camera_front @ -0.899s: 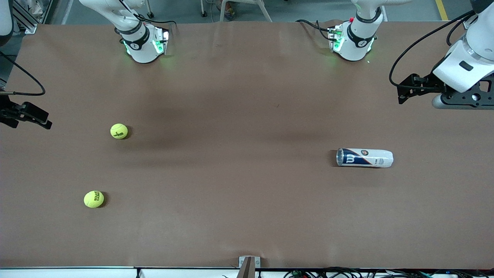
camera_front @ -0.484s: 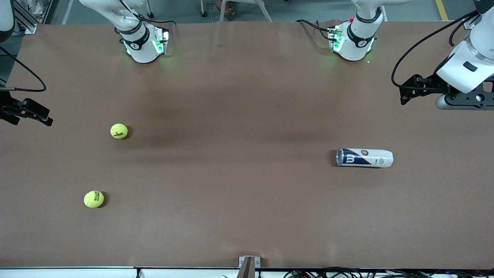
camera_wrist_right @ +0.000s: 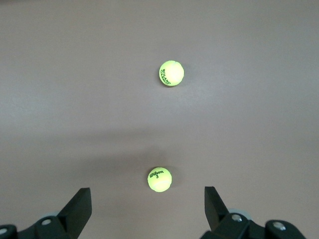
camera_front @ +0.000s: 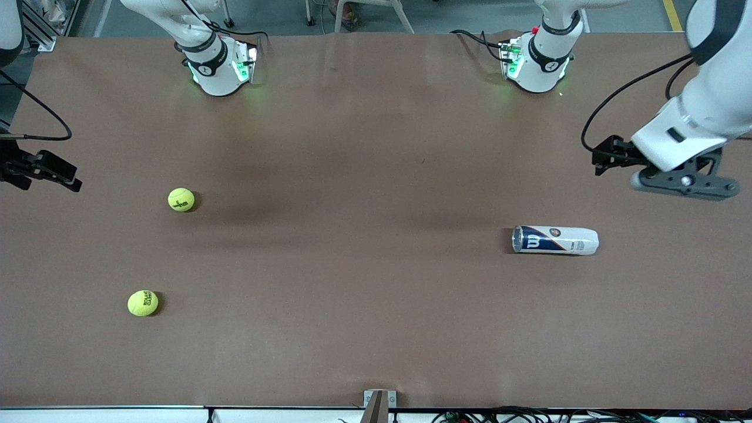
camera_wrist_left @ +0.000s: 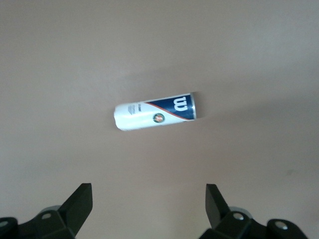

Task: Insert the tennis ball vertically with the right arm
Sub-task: 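Reach the right gripper to the ball while the left gripper reaches the can, then grasp the tennis ball with the right gripper while the left gripper grasps the can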

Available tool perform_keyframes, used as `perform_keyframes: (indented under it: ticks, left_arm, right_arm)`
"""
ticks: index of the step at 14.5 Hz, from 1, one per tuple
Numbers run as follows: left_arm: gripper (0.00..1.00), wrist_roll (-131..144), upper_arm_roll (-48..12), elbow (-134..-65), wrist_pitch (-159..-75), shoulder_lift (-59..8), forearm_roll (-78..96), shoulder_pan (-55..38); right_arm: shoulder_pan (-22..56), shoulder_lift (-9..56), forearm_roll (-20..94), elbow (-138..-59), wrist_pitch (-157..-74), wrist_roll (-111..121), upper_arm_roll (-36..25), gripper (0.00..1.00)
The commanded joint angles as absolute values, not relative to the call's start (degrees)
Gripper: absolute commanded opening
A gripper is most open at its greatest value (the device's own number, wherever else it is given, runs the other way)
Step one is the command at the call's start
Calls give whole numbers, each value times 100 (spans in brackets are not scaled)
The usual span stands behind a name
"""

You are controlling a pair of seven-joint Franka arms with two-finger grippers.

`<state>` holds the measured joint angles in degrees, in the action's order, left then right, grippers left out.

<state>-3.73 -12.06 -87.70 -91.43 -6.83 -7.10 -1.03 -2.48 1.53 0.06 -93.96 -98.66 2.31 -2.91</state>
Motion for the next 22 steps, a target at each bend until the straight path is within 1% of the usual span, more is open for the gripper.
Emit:
perform_keyframes:
  ticks: [1,2,4,7,9,11,14,17,20,22]
  left_arm:
    - [100,-1008,-1266,-8666,-9228,-975,-967,-211]
    - [100,-1315,-1257,-8666,-9237,-1080,-975,-211]
    - [100,-1791,-1266,-8788,-9333,-1300,-984,-158]
    - [100,-2608,-1257,-9288,-9886,-1380,-1220,-132]
    - [100,-3126,-1257,-9500,-10080,-1537,-1432,-114]
    - [100,-3523,-1257,-9527,-10099,-1730,-1511,-114]
    - [100,-3770,-1266,-9527,-10099,-2073,-2187,-167]
    - [99,-4445,-1266,-9527,-10221,-2389,-2268,-150]
    - [99,-5043,-1257,-9527,-10493,-2662,-2398,-132]
    - [99,-5378,-1257,-9527,-10512,-2786,-2513,-123]
  right_arm:
    - [-351,9,53,-9860,-10098,220,-264,100]
    - [-352,9,44,-9983,-10238,228,-272,100]
    - [-369,245,35,-10142,-10449,237,-264,100]
    - [-404,911,26,-10178,-10529,220,-272,100]
    - [-500,1334,26,-10221,-10547,220,-264,100]
    - [-527,1642,26,-10388,-10730,229,-264,100]
    - [-492,1976,26,-10818,-11231,220,-264,100]
    - [-501,2127,35,-11170,-11408,202,-255,100]
    - [-483,2206,96,-11320,-11417,185,-255,100]
    - [-492,2215,105,-11417,-11408,185,-255,100]
